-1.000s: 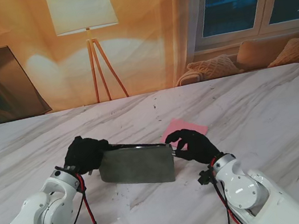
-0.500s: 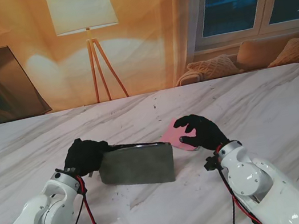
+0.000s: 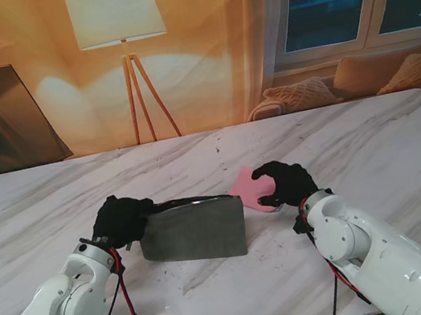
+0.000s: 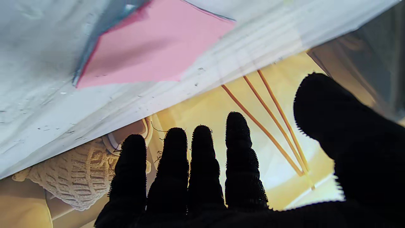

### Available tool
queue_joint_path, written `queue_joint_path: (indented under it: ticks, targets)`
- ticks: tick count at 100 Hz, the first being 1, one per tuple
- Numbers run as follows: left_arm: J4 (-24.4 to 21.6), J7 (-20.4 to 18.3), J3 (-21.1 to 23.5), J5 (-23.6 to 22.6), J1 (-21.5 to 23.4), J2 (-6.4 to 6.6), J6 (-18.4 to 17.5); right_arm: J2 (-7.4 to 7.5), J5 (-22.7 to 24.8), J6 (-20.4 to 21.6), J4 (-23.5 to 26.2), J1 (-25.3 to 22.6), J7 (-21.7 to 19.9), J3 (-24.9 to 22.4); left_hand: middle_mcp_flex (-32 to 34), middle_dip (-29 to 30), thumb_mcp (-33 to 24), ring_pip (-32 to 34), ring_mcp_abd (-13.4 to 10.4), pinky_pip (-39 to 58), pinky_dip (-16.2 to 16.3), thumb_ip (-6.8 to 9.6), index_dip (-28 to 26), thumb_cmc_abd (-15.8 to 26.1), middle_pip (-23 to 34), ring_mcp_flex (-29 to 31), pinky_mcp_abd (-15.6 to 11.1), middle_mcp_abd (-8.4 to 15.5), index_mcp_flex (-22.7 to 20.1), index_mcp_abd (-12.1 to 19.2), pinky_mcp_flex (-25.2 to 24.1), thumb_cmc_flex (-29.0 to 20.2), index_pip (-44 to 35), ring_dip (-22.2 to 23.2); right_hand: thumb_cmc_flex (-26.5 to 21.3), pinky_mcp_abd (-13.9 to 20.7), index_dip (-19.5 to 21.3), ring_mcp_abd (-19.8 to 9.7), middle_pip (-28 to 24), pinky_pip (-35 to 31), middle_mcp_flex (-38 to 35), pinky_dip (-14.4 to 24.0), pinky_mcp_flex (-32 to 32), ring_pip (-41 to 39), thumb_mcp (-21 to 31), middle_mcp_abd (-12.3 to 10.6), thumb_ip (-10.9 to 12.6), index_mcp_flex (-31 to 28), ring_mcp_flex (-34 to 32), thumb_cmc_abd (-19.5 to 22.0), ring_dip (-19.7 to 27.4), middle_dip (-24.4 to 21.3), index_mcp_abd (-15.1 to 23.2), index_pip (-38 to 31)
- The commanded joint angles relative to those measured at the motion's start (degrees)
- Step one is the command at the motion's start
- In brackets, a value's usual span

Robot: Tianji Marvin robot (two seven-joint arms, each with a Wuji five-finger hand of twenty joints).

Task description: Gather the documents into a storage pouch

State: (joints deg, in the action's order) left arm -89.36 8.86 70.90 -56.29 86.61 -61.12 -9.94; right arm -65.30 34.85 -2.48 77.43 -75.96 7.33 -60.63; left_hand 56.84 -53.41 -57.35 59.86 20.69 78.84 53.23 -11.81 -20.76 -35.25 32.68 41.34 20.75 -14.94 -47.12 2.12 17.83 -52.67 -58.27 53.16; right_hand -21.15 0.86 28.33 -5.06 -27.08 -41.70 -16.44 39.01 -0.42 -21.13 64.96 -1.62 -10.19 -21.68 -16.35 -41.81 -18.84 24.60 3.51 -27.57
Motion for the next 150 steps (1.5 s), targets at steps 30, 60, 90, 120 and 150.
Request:
queue_joint_path:
  ticks: [30,60,90,120,150]
  targets:
    - [-0.3,-0.5,-0.3,0.1,0.6,-0.37,0.0,-0.13,4.8,-3.4,-10.8,6.6,2.0,8.6,2.1,-0.5,-0.9,0.4,1.3,-1.7,-1.4,-1.73,-0.9,-0.5,0.5,0.2,-2.6,3.3,-0.7,-2.8,-2.7,-0.8,-0.4,0.1,1.3,4.1,0.8,-1.4,-9.1,-23.1,2.7,22.0,2.7,-25.3,2.6,3.1,0.6,0.8,-2.1,-4.9,-16.7,7.7,-3.1,1.0]
    - [-0.5,0.0,-0.2,0.1,0.8,-0.42,0.0,-0.56,6.6,-4.2,-15.9,9.2,5.4,12.6,2.2,-0.5,-1.1,0.5,1.4,-1.9,-1.7,-1.74,-0.9,-0.6,0.6,0.3,-2.5,3.1,-0.9,-2.7,-2.8,-0.8,-0.5,0.1,-2.4,4.4,5.0,-2.6,-15.2,-31.6,2.8,22.4,5.1,-36.2,6.8,4.5,0.0,0.1,-4.3,-9.0,-21.9,12.5,-3.0,-5.0]
    - [-0.4,0.0,-0.3,0.6,0.8,-0.46,-0.7,-1.10,6.7,-5.9,-19.7,11.1,7.0,15.6,2.4,-0.5,-1.4,0.6,1.4,-1.7,-1.9,-1.82,-1.0,-0.8,0.7,0.5,-2.4,2.9,-1.0,-2.8,-2.6,-0.7,-0.6,0.1,-4.4,4.5,2.0,-2.8,-10.4,-34.6,7.2,19.8,7.8,-36.3,8.4,4.5,0.0,8.9,-4.7,-11.1,-20.4,7.6,-3.7,-1.4]
    - [-0.4,0.1,-0.3,0.7,0.8,-0.49,-0.8,-1.92,5.5,-9.5,-22.4,12.6,7.4,17.9,2.5,-0.5,-1.6,0.7,1.5,-1.6,-2.0,-1.85,-1.0,-0.9,0.8,0.6,-2.4,2.8,-1.1,-2.9,-2.6,-0.7,-0.6,0.1,-1.7,3.1,0.2,-1.4,2.2,-22.6,6.7,12.4,1.3,-17.5,8.0,2.2,-0.7,11.4,3.1,-11.9,-9.0,-0.8,-3.3,-0.3]
    - [-0.4,0.2,-0.4,0.8,0.8,-0.51,-1.1,-3.15,4.0,-10.6,-25.8,14.3,9.5,19.9,2.6,-0.4,-1.9,0.8,1.5,-1.6,-2.0,-1.87,-1.0,-1.1,0.9,0.7,-2.3,2.8,-1.3,-2.8,-2.6,-0.7,-0.7,0.1,-3.2,1.4,0.5,0.1,2.0,-16.7,6.1,7.2,1.0,-10.7,7.6,0.3,-0.2,10.9,2.3,-10.1,-4.0,-1.3,-1.8,-0.6]
